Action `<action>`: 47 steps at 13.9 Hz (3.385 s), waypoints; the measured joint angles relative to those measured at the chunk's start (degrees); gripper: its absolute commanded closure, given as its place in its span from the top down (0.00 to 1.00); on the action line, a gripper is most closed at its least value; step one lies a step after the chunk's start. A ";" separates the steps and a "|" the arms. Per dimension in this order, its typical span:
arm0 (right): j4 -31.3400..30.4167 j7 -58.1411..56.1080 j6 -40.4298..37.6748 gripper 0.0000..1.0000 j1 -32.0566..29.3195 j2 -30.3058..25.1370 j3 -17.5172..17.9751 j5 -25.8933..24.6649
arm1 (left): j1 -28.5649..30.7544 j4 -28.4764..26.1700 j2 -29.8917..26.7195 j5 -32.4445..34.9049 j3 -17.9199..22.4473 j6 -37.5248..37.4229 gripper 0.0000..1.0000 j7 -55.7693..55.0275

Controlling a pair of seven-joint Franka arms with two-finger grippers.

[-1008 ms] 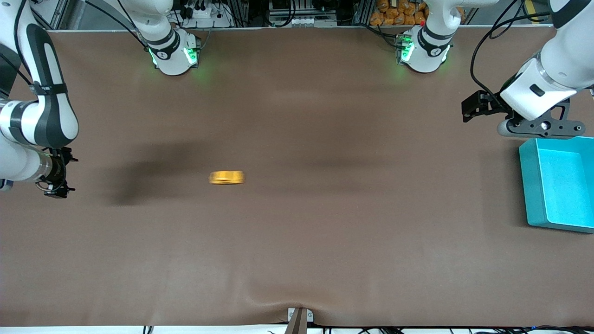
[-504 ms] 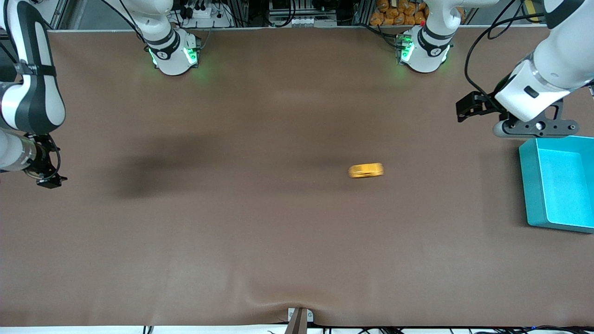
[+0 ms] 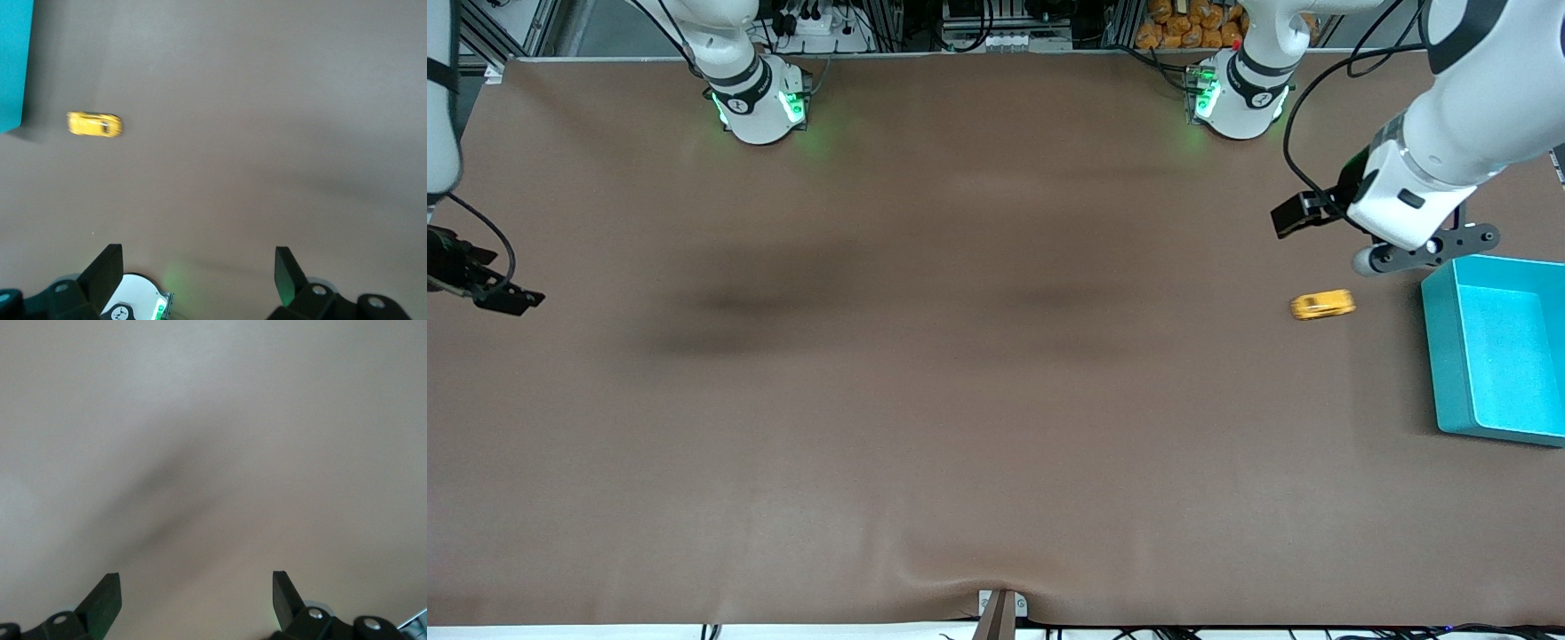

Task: Wind and store yellow beetle car
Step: 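Lower the left gripper toward the car while the right gripper retracts, then close the left gripper on the yellow car beside the bin, then lift the car with the left gripper and carry it over the bin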

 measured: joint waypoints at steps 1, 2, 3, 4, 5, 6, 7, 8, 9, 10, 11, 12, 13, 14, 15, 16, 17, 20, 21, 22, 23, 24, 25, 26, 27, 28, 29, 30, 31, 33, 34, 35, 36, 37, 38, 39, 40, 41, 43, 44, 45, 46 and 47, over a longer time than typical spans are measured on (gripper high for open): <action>1.17 -3.89 -1.47 1.00 0.00 -0.18 -0.01 0.75 | 1.29 -1.34 0.08 0.00 0.07 0.67 1.00 -1.27; 1.92 -6.75 -2.29 1.00 -0.02 -0.44 -0.05 0.95 | 2.74 -2.95 0.18 0.00 0.15 1.99 1.00 -2.61; 2.42 -8.82 -2.92 1.00 -0.03 -0.77 -0.07 1.02 | 4.37 -4.60 0.25 0.00 0.20 3.57 1.00 -4.06; 2.73 -9.89 -3.40 1.00 -0.03 -1.12 -0.06 1.49 | 5.96 -6.05 0.28 0.00 0.28 5.19 1.00 -5.51; 3.00 -10.36 -3.54 1.00 -0.02 -1.41 -0.01 2.77 | 7.35 -7.19 0.29 0.00 0.31 6.89 1.00 -7.34; 3.65 -10.79 -3.67 1.00 0.03 -1.55 0.14 4.08 | 8.55 -8.29 0.29 0.00 0.34 8.87 1.00 -9.69; 4.49 -11.10 -4.00 1.00 0.13 -1.63 0.31 4.93 | 9.45 -9.45 0.29 0.00 0.38 10.92 1.00 -12.29; 5.28 -11.59 -4.36 1.00 0.23 -1.68 0.53 5.47 | 10.08 -10.81 0.30 0.00 0.38 13.10 1.00 -15.36; 6.08 -13.01 -4.38 1.00 0.46 -1.71 0.72 5.70 | 10.52 -12.29 0.31 0.00 0.39 15.15 1.00 -18.83; 6.93 -15.72 -4.44 1.00 0.90 -1.72 0.75 5.77 | 10.87 -13.97 0.31 0.00 0.39 17.27 1.00 -22.37; 7.58 -19.39 -4.62 1.00 1.21 -1.74 0.76 5.92 | 11.22 -15.81 0.31 0.00 0.38 19.45 1.00 -25.66; 7.97 -22.56 -4.75 1.00 1.30 -1.76 0.76 6.49 | 11.55 -17.80 0.31 0.00 0.38 21.56 1.00 -28.67; 8.24 -24.33 -4.76 1.00 1.30 -1.84 0.74 7.41 | 12.04 -19.74 0.29 0.00 0.39 23.52 1.00 -31.36; 8.47 -25.37 -4.78 1.00 1.47 -2.19 0.76 7.89 | 12.95 -21.54 0.25 0.00 0.37 25.31 1.00 -33.53; 8.62 -26.10 -4.87 1.00 2.09 -2.98 0.76 8.21 | 14.25 -23.22 0.22 0.00 0.41 26.88 1.00 -35.33; 8.71 -26.38 -5.07 1.00 3.33 -4.18 0.79 8.33 | 15.79 -25.00 0.19 0.00 0.43 28.56 1.00 -36.88; 8.63 -26.40 -5.42 1.00 4.91 -5.74 0.83 8.36 | 17.42 -27.06 0.16 0.00 0.45 30.76 1.00 -38.24; 6.13 -26.30 -5.84 1.00 8.93 -11.95 0.93 8.37 | 22.39 -34.67 0.16 0.00 0.48 40.08 1.00 -40.23; 5.13 -26.30 -5.85 1.00 9.71 -13.65 0.93 8.37 | 24.06 -37.01 0.16 0.00 0.49 43.05 1.00 -40.30; 4.38 -26.31 -5.83 1.00 10.25 -14.82 0.86 8.37 | 25.70 -39.01 0.18 0.00 0.50 45.77 1.00 -40.42; 3.97 -26.37 -5.72 1.00 11.05 -15.43 0.54 8.36 | 27.52 -40.76 0.26 0.00 0.51 48.34 1.00 -40.51; 3.75 -26.37 -5.46 1.00 12.61 -15.64 -0.38 8.30 | 29.28 -42.19 0.47 0.00 0.52 50.57 1.00 -40.51; 3.69 -26.36 -4.99 1.00 13.98 -15.61 -1.33 8.25 | 31.04 -43.50 0.87 0.00 0.52 52.87 1.00 -40.50; 3.65 -26.37 -4.32 1.00 14.52 -15.47 -1.98 8.22 | 32.66 -44.71 1.39 0.00 0.51 55.22 1.00 -40.40; 3.63 -26.44 -3.37 1.00 14.53 -15.15 -2.45 8.20 | 33.89 -45.75 1.97 0.00 0.52 57.37 1.00 -40.24; 3.78 -26.63 -2.27 1.00 14.52 -14.55 -2.94 8.17 | 34.62 -46.71 2.65 0.00 0.54 59.26 1.00 -40.09; 4.34 -26.76 -1.55 1.00 14.50 -13.65 -3.31 8.15 | 34.91 -47.65 3.39 0.00 0.53 61.35 1.00 -40.06; 5.28 -26.82 -1.22 1.00 14.50 -12.51 -3.63 8.14 | 35.06 -48.72 4.19 0.00 0.51 63.83 1.00 -40.06; 6.18 -26.87 -1.13 1.00 14.50 -11.57 -3.90 8.14 | 35.41 -49.85 5.02 0.23 0.50 66.32 1.00 -40.06; 7.28 -26.89 -1.13 1.00 14.50 -10.61 -4.09 8.14 | 37.20 -51.29 6.68 2.47 0.50 69.89 1.00 -39.93; 7.53 -26.89 -1.13 1.00 14.51 -10.48 -4.11 8.14 | 38.39 -51.50 7.50 4.01 0.51 71.26 1.00 -39.87; 7.70 -26.89 -1.13 1.00 14.52 -10.46 -4.14 8.14 | 39.50 -51.57 8.37 5.39 0.53 72.75 1.00 -39.83; 7.82 -26.89 -1.13 1.00 14.52 -10.46 -4.19 8.14 | 40.25 -51.58 9.29 6.23 0.53 74.30 1.00 -39.76; 7.88 -26.89 -1.13 1.00 14.52 -10.46 -4.24 8.14 | 40.71 -51.58 10.31 6.62 0.54 75.86 1.00 -39.68; 7.90 -26.89 -1.13 1.00 14.53 -10.46 -4.29 8.13 | 40.87 -51.58 11.25 6.73 0.54 77.11 1.00 -39.65; 7.93 -26.89 -1.13 1.00 14.54 -10.46 -4.31 8.13 | 40.88 -51.58 12.10 6.74 0.53 77.97 1.00 -39.65; 7.96 -26.89 -1.13 1.00 14.54 -10.46 -4.31 8.13 | 40.88 -51.56 12.66 6.75 0.50 78.43 1.00 -39.64; 7.98 -26.89 -1.13 1.00 14.55 -10.46 -4.31 8.13 | 40.88 -51.54 13.02 6.77 0.49 78.68 1.00 -39.63; 8.02 -26.89 -1.13 1.00 14.60 -10.46 -4.31 7.98 | 40.88 -51.51 13.42 6.80 0.50 79.17 1.00 -39.63; 8.07 -26.89 -1.13 1.00 14.70 -10.46 -4.32 7.96 | 40.89 -51.49 13.61 6.80 0.56 79.67 0.78 -39.63; 8.14 -26.89 -1.13 1.00 14.96 -10.46 -4.33 7.94 | 40.98 -51.36 13.83 6.80 0.66 80.11 0.20 -39.63; 8.22 -26.89 -1.13 1.00 15.32 -10.46 -4.35 7.90 | 41.21 -51.10 14.07 6.80 0.71 80.31 0.00 -39.63; 8.29 -26.89 -1.13 1.00 15.62 -10.46 -4.45 7.85 | 41.45 -50.87 14.23 6.81 0.72 80.38 0.00 -39.62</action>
